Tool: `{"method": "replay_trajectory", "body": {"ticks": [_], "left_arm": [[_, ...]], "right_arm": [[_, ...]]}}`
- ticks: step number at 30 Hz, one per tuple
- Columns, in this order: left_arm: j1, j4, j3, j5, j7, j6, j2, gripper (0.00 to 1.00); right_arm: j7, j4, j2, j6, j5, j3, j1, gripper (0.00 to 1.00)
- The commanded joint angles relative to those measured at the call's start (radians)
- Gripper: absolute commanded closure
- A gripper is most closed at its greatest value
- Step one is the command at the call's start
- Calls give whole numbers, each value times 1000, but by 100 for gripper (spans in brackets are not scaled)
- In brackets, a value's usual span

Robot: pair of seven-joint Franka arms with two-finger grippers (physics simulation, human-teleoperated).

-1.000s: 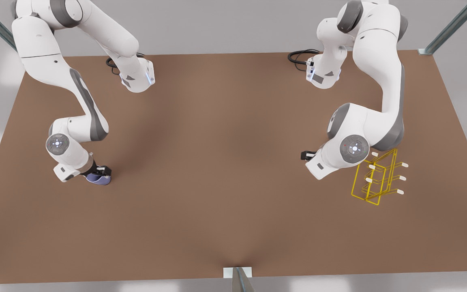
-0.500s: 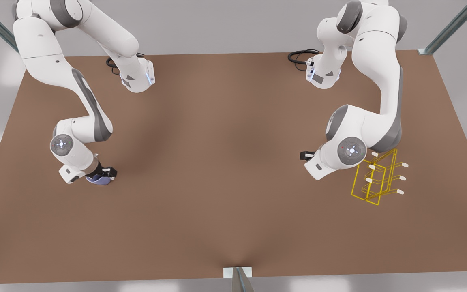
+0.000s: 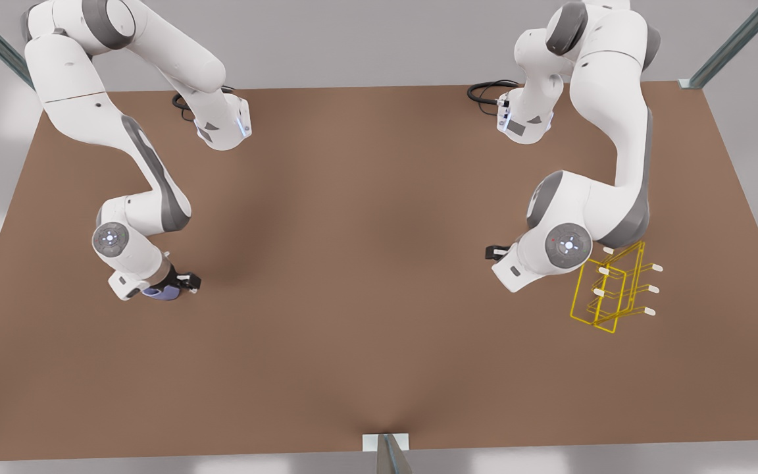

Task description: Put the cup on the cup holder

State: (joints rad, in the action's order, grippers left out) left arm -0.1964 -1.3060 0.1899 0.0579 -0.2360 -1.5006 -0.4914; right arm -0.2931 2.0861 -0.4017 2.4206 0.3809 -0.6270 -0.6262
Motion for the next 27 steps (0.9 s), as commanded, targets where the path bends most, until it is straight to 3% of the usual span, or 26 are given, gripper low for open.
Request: {"method": "replay_trajectory", "body": {"ticks": [1, 27], "left_arm": [[-3, 1, 0, 0, -3, 5, 4, 0], [-15, 4, 0, -1, -19, 8, 10, 0]], "right_arm": [[-18, 2, -3, 2, -10, -5, 0, 0], [-44, 60, 23, -6, -27, -68, -30, 0]]}}
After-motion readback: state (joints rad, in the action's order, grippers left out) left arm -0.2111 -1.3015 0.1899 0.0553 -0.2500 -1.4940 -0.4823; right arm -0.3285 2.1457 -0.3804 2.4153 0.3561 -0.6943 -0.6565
